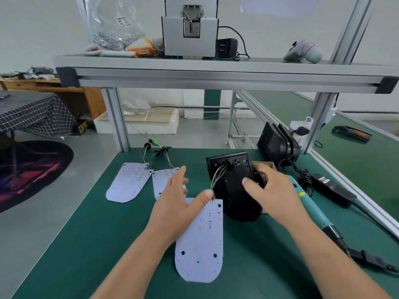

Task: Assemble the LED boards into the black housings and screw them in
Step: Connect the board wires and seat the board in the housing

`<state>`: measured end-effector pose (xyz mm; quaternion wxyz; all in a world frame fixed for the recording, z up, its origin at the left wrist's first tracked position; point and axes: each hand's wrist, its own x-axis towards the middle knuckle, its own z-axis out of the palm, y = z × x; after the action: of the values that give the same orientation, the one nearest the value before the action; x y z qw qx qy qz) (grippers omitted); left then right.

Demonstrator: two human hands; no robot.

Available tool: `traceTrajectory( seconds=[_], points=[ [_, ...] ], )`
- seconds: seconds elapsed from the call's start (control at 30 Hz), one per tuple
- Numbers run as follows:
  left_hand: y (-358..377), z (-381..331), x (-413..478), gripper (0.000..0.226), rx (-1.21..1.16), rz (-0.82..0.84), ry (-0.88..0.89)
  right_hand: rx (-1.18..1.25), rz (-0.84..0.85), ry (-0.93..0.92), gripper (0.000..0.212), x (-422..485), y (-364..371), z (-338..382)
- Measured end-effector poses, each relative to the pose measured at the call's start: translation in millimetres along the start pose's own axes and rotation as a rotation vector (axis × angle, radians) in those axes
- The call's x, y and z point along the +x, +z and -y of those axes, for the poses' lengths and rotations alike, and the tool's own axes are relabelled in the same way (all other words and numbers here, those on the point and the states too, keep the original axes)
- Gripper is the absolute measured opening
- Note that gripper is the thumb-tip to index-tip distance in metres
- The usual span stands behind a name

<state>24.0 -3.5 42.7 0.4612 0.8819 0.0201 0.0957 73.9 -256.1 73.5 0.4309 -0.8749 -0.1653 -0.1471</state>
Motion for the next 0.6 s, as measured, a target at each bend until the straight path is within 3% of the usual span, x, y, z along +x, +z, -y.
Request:
traceTrajectory(
  seconds=[0.1, 0.23, 0.3, 0.47, 0.6],
  points=[
    [-4, 2, 1, 0.096, -0.128, 0.042, -0.134, 0.146, -0.037, 0.078, 0.014, 5, -2, -9],
    [-2, 4, 0, 0.036, -0.385, 0.254, -0.176, 0.387, -0.020, 0.262, 0.012, 8, -1, -16],
    [-1, 3, -4, 0.021, -0.489, 0.298, -0.156, 0.451, 0.010, 0.279, 0.008, 8, 1, -16],
    [10, -1, -11, 0.035, -0.893, 0.306, -0.180, 0.596, 0.126, 0.364, 0.023, 5, 10, -9],
    [14, -8, -13, 0.036, -0.949, 0.173, -0.167, 0.788, 0.124, 0.470, 0.028, 1, 23, -2]
  ],
)
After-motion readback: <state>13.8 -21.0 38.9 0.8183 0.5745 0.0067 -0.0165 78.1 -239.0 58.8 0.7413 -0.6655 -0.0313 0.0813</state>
